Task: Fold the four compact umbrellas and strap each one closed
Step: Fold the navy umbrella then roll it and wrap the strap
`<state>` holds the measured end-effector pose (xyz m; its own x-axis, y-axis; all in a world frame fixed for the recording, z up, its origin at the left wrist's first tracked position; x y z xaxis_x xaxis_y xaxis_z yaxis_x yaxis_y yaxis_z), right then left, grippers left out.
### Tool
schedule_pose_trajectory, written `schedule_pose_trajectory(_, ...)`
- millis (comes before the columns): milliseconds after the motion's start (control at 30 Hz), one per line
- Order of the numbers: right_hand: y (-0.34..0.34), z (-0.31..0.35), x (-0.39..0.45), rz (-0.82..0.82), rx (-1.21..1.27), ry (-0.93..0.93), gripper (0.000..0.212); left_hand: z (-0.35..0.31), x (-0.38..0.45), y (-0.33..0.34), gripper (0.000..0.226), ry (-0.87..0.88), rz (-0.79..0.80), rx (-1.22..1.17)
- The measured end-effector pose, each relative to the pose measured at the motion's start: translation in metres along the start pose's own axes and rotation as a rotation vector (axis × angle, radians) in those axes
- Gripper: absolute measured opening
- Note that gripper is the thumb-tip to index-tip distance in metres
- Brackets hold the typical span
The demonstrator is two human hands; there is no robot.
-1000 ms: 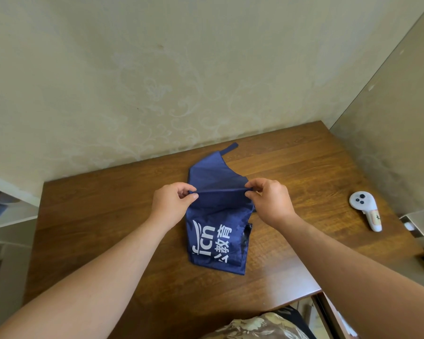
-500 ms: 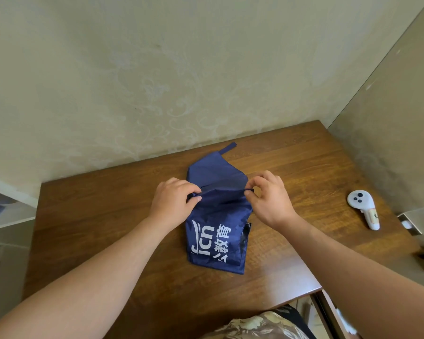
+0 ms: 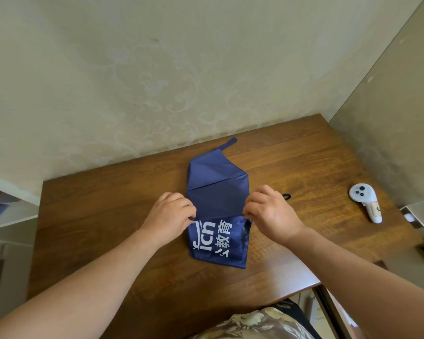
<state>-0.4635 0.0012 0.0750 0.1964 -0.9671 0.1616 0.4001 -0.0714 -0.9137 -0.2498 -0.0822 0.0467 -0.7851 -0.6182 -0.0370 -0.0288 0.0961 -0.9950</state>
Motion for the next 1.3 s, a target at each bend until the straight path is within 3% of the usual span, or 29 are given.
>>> schedule_pose_trajectory(267,0.056,0.015,-0.041,0.24,-0.156,-0.013,0.03,-0.021,-0.011,0.033,0.024,0.13,0.188,0.121)
schedule_pose_trajectory(500,0.1,0.015,-0.063,0.377,-0.213,0.031,0.026,-0.039,-0.012,0.065,0.032,0.245,0.338,0.268)
schedule_pose_trajectory(600,0.115,0.009,-0.067,0.425,-0.223,0.078,0.046,-0.046,-0.011,0.076,0.031,0.3,0.332,0.31)
schedule_pose_trajectory(667,0.122,0.007,-0.068,0.508,-0.234,0.126,0.063,-0.045,-0.013,0.086,0.047,0.285,0.387,0.294)
schedule_pose_trajectory(767,0.132,0.006,-0.074,0.637,-0.198,0.164,0.062,-0.047,-0.014,0.096,0.084,0.208,0.511,0.235)
schedule_pose_trajectory(933,0.138,0.018,-0.073,0.776,-0.21,0.196,0.054,-0.063,0.001,0.103,0.062,0.155,0.5,0.308)
schedule_pose_trajectory(967,0.137,0.021,-0.071,0.764,-0.202,0.197,0.05,-0.066,0.002,0.105,0.061,0.176,0.5,0.345)
schedule_pose_trajectory(1033,0.128,0.028,-0.059,0.592,-0.171,0.169,0.04,-0.073,0.001,0.106,0.061,0.225,0.455,0.38)
schedule_pose_trajectory(1133,0.121,0.022,-0.045,0.41,-0.099,0.229,0.05,-0.083,-0.015,0.115,0.068,0.306,0.42,0.38)
schedule_pose_trajectory(1300,0.136,-0.025,-0.057,0.567,-0.116,0.524,0.096,-0.078,-0.065,0.145,0.084,0.326,0.56,0.267)
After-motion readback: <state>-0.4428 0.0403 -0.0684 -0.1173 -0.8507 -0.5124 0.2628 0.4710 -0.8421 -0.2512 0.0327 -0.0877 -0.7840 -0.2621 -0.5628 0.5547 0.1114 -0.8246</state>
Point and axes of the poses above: each hand's wrist, its own x-axis towards the middle knuckle, its own y-axis out of the palm, z = x × y, the point moved 8 cm from there along x, towards the middle knuckle, and after that the axes turned 4 degrees about x, right-handed, at the moved point
